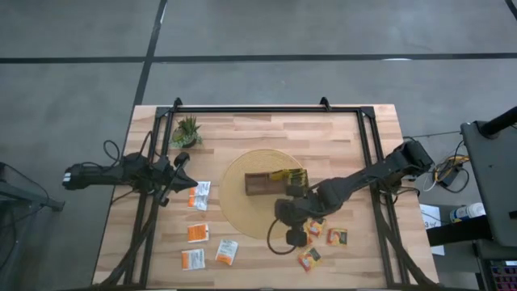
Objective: Pick & Place Tea
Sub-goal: Put the orange tea bag into the middle of the wooden organizer
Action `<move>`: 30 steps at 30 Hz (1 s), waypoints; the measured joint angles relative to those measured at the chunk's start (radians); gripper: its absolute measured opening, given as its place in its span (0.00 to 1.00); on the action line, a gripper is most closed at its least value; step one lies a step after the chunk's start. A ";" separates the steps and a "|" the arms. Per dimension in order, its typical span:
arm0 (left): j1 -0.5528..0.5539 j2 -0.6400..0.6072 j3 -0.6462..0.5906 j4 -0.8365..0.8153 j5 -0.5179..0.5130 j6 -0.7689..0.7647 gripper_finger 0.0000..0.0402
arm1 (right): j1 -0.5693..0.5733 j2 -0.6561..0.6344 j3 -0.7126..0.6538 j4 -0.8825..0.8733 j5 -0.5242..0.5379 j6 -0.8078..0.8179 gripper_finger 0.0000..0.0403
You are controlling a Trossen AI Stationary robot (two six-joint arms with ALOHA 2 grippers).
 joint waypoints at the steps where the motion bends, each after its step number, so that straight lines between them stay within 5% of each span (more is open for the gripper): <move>1: 0.000 0.000 0.000 0.000 0.000 0.000 0.00 | 0.003 0.000 0.000 0.000 -0.008 0.016 0.02; 30: 0.000 0.000 0.000 0.000 0.000 0.000 0.00 | 0.206 0.001 0.000 0.008 0.012 0.496 0.02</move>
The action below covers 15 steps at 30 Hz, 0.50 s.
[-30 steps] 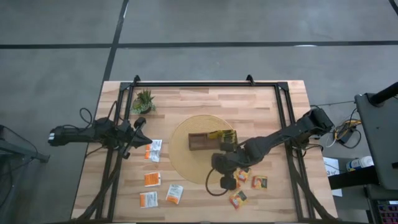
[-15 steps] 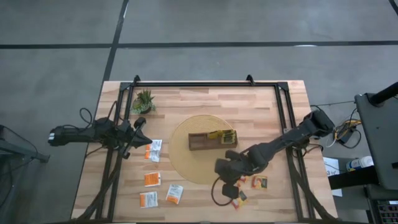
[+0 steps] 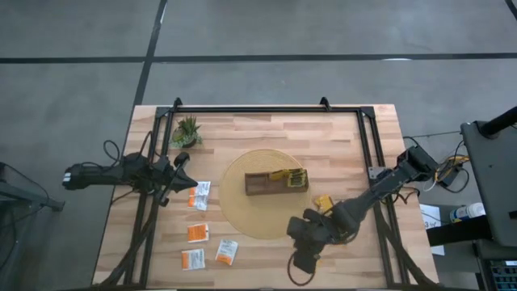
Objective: Pick & Place Tea
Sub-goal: Put the orange tea bag into the middle of the wooden organizer
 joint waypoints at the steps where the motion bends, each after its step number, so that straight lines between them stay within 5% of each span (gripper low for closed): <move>1: 0.000 0.000 0.000 0.000 0.000 0.000 0.00 | 0.011 0.000 0.000 0.000 0.010 0.012 0.02; 15: 0.000 0.000 0.000 0.000 0.000 0.000 0.00 | 0.146 0.046 -0.050 0.006 0.147 0.089 0.02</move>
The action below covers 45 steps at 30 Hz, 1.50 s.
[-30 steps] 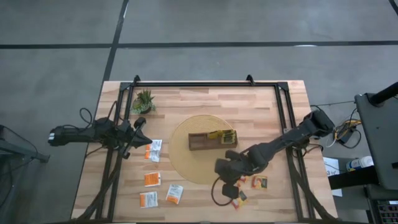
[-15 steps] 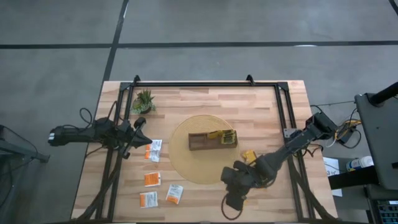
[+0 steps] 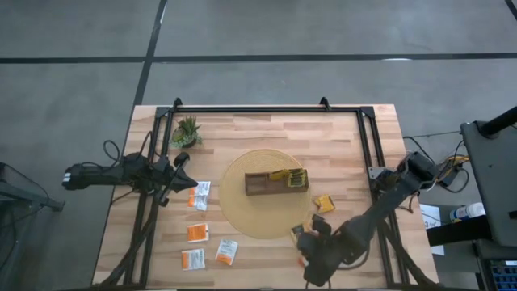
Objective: Pick & Place Tea
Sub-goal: Put the orange tea bag into the middle of the wooden organizer
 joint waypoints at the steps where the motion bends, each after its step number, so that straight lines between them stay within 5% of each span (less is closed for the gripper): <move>1: 0.000 0.000 0.000 0.001 0.000 0.000 0.00 | 0.004 0.017 -0.003 0.005 0.001 0.000 0.02; 11: 0.000 0.000 0.000 0.000 0.000 0.000 0.00 | -0.010 0.143 -0.014 0.026 -0.135 -0.110 0.02; 22: 0.000 0.000 0.000 0.001 0.000 0.000 0.00 | -0.049 0.128 -0.014 -0.010 -0.131 -0.169 0.02; 36: 0.000 0.000 0.000 0.000 0.000 0.000 0.00 | -0.084 0.125 -0.014 -0.031 -0.157 -0.452 0.03; 45: 0.000 0.000 0.000 0.000 0.000 0.000 0.00 | -0.092 0.117 -0.014 -0.040 -0.156 -0.504 0.23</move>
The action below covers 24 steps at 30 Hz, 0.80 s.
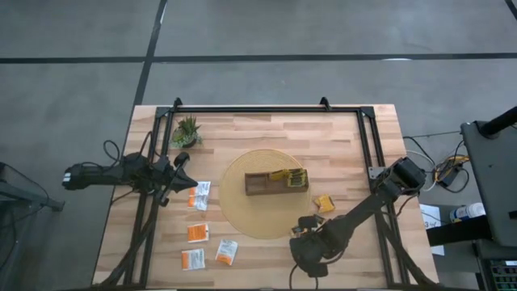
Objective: Pick & Place Tea
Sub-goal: Put the orange tea bag into the middle of the wooden organizer
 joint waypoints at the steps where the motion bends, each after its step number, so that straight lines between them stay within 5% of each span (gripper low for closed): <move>1: 0.000 0.000 0.000 0.000 0.000 0.000 0.00 | 0.000 0.000 0.000 0.000 0.003 0.001 0.27; 10: 0.000 0.000 0.000 0.000 0.000 0.000 0.00 | 0.000 0.001 -0.047 -0.043 0.108 0.039 0.50; 24: 0.000 0.000 0.000 0.000 0.000 0.000 0.00 | 0.010 0.067 -0.111 0.060 0.104 0.077 0.49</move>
